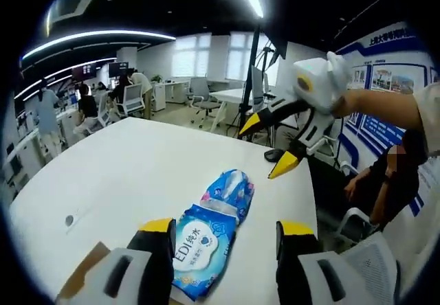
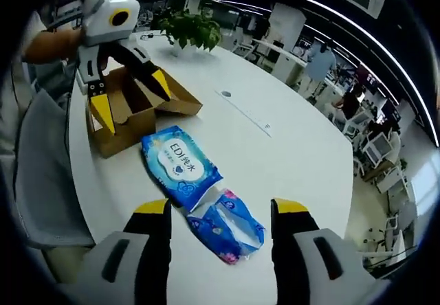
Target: Operate the shoe box by opening the lid, removing the specified soft item, and placing it in the target area until the item is outside and the box remains undamaged.
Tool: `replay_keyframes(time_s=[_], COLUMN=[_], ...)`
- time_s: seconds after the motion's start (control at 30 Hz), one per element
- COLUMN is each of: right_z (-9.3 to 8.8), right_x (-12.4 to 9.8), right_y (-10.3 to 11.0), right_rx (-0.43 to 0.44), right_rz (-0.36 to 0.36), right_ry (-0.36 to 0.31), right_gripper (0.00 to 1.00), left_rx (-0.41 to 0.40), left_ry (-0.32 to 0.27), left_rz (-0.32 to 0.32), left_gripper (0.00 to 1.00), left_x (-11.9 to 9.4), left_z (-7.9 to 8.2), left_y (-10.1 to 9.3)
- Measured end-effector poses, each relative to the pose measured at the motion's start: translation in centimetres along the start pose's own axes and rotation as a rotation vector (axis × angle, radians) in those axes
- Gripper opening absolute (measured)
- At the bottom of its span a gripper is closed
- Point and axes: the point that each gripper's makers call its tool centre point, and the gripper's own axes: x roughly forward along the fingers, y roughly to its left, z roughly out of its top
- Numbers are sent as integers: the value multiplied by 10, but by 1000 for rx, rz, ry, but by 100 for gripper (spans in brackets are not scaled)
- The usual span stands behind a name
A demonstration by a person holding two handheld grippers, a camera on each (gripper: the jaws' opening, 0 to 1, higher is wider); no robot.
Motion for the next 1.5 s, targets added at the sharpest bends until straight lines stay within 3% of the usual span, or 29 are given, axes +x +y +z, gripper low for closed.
replay_keyframes(time_s=[0.27, 0.47, 0.63, 1.07, 1.27, 1.5], right_z=[15, 42, 52, 64, 72, 81], right_x=[-1, 1, 7, 27, 36, 48], right_y=[19, 40, 59, 94, 111, 128], right_rx=[10, 5, -50, -79, -105, -211], right_rz=[29, 66, 116, 213, 258, 324], right_ry=[-43, -101, -119, -127, -132, -122], right_gripper=[66, 68, 68, 68, 68, 65], left_rx=[27, -4, -18, -63, -117, -148], left_ry=[-58, -91, -81, -95, -113, -100], left_rz=[71, 124, 216, 311, 395, 510], left_gripper=[66, 72, 73, 76, 77, 72], left_x=[-40, -75, -100, -161, -196, -236], left_z=[-6, -17, -37, -71, -92, -121], left_y=[9, 17, 34, 48, 58, 69])
